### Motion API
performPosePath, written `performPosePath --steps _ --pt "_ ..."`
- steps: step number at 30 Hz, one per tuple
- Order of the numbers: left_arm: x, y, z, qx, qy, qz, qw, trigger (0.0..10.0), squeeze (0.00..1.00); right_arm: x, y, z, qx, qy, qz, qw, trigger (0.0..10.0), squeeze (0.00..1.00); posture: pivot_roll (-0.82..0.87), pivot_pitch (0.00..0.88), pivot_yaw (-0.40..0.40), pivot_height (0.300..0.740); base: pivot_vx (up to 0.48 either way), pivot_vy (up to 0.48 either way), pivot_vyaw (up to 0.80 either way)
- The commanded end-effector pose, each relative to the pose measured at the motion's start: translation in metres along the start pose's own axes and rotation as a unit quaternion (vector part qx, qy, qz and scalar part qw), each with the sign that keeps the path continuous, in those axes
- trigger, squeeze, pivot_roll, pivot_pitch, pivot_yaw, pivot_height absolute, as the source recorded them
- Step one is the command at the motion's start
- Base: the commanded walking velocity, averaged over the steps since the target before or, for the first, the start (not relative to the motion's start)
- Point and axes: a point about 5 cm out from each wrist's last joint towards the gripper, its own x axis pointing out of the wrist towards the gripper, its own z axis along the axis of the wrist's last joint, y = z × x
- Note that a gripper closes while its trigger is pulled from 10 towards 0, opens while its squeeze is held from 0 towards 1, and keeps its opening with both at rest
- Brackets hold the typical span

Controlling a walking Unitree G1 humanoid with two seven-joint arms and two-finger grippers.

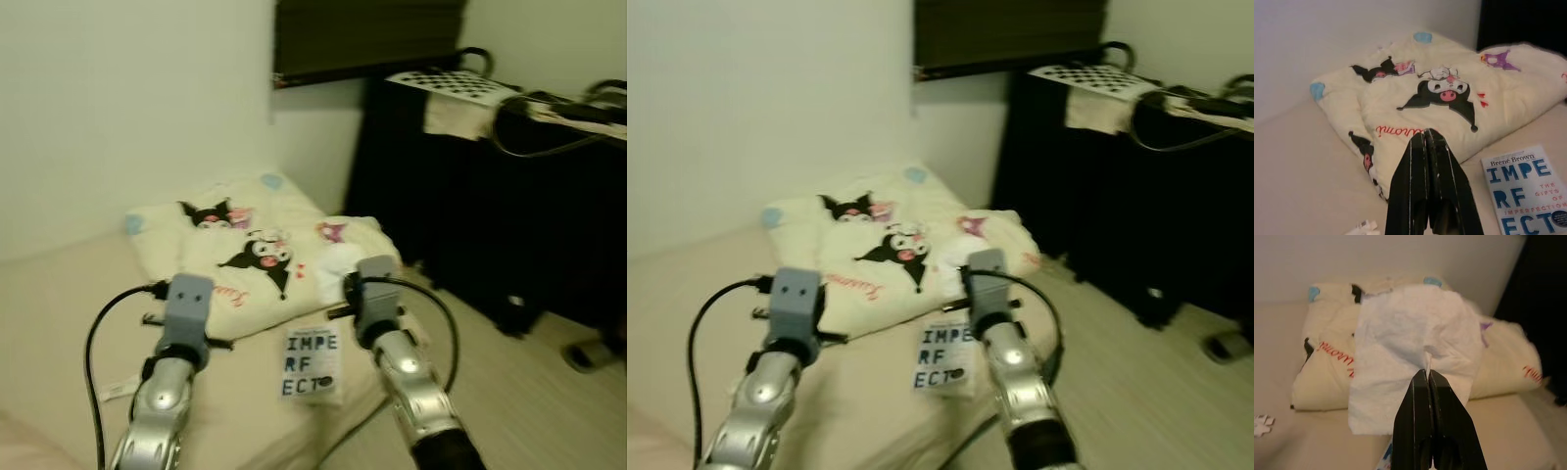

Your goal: Clean up the room

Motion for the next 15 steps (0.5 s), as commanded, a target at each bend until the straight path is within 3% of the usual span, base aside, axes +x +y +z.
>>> performPosePath --steps 1,15 --pt "-0.002 0.000 -0.004 0.009 0.007 -0.001 1.000 10.0 0.00 -0.001 -0.006 -0.004 -0.003 0.010 -0.007 1.000 10.0 0.00 0.00 0.043 -0.029 0.727 0.000 0.000 -0.80" --pt "-0.006 0.011 -0.012 0.020 0.020 0.008 1.000 10.0 0.00 -0.004 -0.008 -0.011 -0.009 0.020 -0.013 1.000 10.0 0.00 0.00 0.053 -0.017 0.727 0.000 0.000 -0.80"
